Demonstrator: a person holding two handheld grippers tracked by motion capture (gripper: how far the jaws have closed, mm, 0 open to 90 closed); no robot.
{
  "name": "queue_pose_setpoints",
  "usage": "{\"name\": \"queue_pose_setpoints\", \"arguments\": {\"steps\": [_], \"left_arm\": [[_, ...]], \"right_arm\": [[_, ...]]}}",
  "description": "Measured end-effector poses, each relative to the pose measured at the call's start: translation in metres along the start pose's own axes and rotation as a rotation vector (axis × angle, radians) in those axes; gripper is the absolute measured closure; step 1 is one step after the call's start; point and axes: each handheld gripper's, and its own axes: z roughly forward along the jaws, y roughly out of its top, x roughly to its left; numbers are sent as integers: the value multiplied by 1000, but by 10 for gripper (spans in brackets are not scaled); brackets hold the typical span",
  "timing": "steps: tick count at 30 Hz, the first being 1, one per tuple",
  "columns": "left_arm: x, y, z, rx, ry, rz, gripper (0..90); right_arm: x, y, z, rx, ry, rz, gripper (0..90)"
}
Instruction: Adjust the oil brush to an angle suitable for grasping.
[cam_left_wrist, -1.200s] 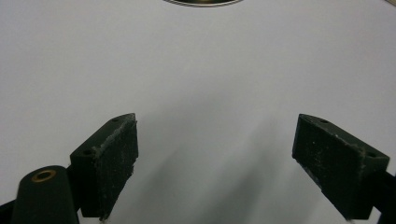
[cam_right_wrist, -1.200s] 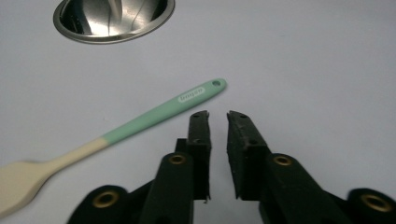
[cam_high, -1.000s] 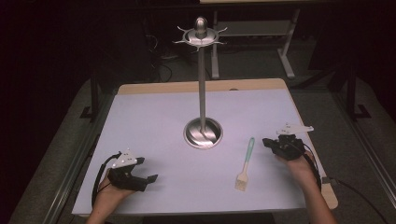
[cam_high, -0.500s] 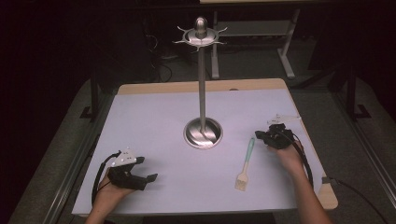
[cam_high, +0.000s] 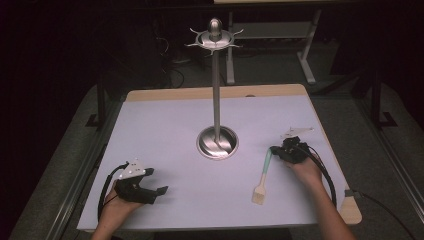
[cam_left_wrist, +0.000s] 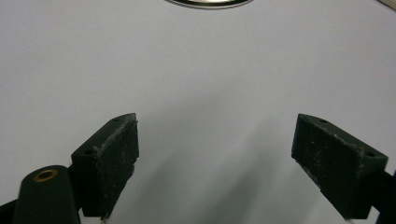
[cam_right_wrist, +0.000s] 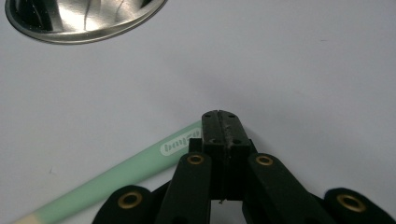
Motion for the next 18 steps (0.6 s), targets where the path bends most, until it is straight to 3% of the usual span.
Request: {"name": "queue_pose_setpoints", "arguments": {"steps": [8, 10, 18], "left_arm": [[-2, 0, 2, 3, -8, 5, 146], [-2, 1, 2, 9, -8, 22, 146], [-4, 1, 3, 5, -12, 8, 148]], "right_arm": [[3, 1, 3, -12, 22, -2, 899], [6, 3, 4, -8, 29, -4, 899], [12, 5, 7, -18, 55, -12, 899]]}}
